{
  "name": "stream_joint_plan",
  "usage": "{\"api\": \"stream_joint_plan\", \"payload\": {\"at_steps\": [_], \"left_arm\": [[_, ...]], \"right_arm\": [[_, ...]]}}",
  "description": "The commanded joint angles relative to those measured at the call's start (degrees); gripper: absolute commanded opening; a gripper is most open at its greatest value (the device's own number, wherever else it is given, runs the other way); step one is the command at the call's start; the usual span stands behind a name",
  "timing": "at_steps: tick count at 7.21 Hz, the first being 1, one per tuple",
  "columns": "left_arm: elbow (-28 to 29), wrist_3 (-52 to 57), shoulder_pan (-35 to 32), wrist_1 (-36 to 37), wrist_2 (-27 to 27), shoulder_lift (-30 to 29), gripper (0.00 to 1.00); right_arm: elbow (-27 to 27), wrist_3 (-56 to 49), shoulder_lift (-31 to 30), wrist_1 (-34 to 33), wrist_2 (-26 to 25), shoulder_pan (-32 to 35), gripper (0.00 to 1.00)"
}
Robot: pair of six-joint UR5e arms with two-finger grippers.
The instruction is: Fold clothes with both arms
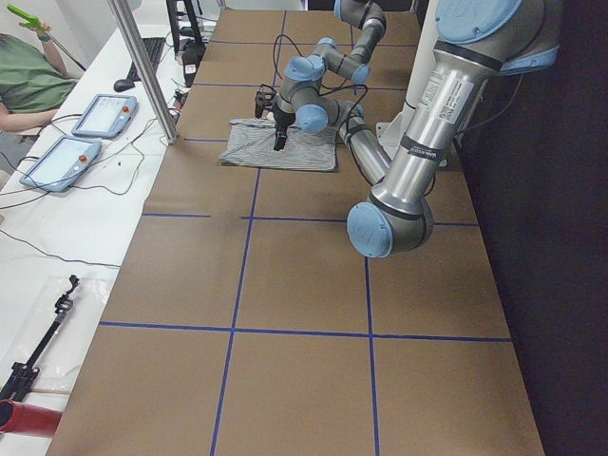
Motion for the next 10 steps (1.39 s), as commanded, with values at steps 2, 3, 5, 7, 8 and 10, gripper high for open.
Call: {"api": "stream_joint_plan", "payload": {"at_steps": [2,3,5,7,8,10], "left_arm": [[0.07,0.0,0.0,-0.09,0.0,0.0,1.0],[0.33,-0.09,0.09,-0.09,0.0,-0.09,1.0],[0.34,-0.09,0.09,-0.18,0.0,-0.26,1.0],[0.25,-2.28,0.18,-0.79,0.0,-0.35,1.0],[0.07,-2.11,0.18,-0.7,-0.09,-0.18,1.0],[-0.1,-1.67,0.09,-0.27,-0.18,-0.09,1.0]], "right_arm": [[0.16,-0.33,-0.45,-0.5,0.03,0.43,1.0],[0.86,-0.94,-1.32,-0.5,0.12,1.13,1.0],[6.98,-6.02,-6.39,-3.12,0.21,3.23,1.0],[14.2,-9.3,-12.65,-4.9,0.03,4.03,1.0],[14.05,-9.21,-10.58,-4.81,0.64,4.9,1.0],[4.28,-9.21,0.19,-3.67,0.82,7.36,1.0]]}}
